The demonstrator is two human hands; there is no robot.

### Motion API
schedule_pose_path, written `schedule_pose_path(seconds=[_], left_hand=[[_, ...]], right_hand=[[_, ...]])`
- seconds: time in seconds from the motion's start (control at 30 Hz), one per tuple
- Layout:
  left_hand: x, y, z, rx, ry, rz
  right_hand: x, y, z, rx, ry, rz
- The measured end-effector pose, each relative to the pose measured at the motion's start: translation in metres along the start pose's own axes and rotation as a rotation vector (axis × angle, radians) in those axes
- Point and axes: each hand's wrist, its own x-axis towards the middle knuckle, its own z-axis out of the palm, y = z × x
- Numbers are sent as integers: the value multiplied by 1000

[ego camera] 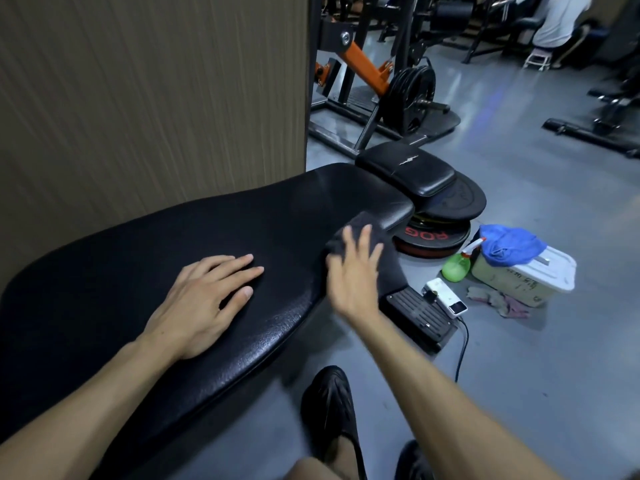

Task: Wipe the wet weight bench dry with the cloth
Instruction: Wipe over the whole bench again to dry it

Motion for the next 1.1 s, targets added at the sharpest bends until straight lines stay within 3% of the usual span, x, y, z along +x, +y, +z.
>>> schedule_pose_path(seconds=[0.1, 0.27, 0.43, 0.53, 0.67, 0.73, 0.93, 1.1], left_hand=[[-2, 2, -1, -2, -14, -3], [-2, 7, -4, 17, -18, -12], [1, 5, -5, 41, -31, 15], [25, 7, -9, 23, 18, 18], [96, 36, 5, 7, 61, 94], [129, 51, 17, -3, 71, 142], [183, 67, 43, -42, 48, 195], [204, 63, 52, -80, 67, 150]], right_hand=[[-56, 11, 6, -43, -104, -234], [-23, 27, -17, -71, -225, -200], [50, 40, -42, -13, -102, 8], [23, 38, -30, 22, -49, -70], [-29, 32, -1, 364, -87, -160], [-7, 36, -4, 465, -89, -99], [108, 63, -60, 500, 140, 187], [85, 88, -59, 793, 216, 210]])
